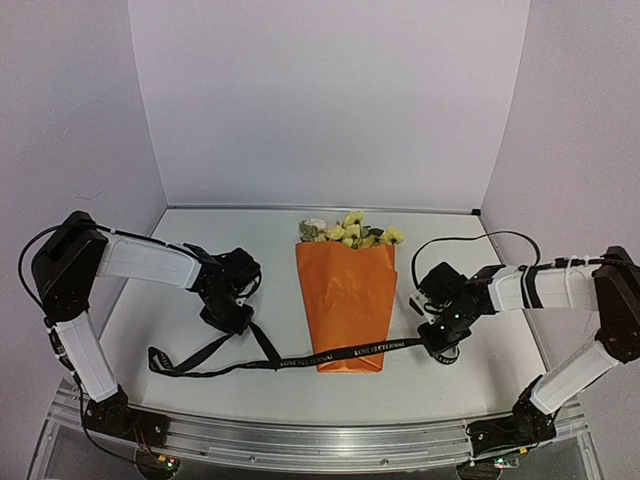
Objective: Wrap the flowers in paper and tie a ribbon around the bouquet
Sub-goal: Straighten the ribbon at the center of the board, then place the ribbon at the center of the board.
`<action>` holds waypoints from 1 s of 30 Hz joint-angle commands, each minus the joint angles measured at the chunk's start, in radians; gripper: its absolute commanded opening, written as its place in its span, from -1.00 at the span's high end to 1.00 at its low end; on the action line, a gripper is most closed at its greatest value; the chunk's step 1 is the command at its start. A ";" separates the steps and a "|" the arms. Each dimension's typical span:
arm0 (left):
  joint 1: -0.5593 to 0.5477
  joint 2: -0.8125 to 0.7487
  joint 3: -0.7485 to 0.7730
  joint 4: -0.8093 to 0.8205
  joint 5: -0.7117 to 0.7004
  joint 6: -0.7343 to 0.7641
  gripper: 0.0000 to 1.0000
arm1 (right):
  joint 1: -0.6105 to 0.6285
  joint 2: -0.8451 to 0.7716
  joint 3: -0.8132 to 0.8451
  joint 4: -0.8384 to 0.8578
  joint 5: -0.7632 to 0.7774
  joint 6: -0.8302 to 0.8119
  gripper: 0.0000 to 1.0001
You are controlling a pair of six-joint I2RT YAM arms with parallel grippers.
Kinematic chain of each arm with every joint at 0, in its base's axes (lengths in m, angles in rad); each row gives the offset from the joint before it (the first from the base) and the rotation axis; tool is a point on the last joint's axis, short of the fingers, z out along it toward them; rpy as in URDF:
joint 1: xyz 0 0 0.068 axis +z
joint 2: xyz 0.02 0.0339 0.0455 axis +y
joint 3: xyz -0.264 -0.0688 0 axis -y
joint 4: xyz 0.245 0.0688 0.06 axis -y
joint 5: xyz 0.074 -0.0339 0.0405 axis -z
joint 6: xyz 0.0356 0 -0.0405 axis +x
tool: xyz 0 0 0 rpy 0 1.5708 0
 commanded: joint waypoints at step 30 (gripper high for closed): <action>0.610 -0.660 -0.075 0.035 -0.293 -0.431 1.00 | -0.332 -0.267 0.453 -0.561 0.737 -0.277 1.00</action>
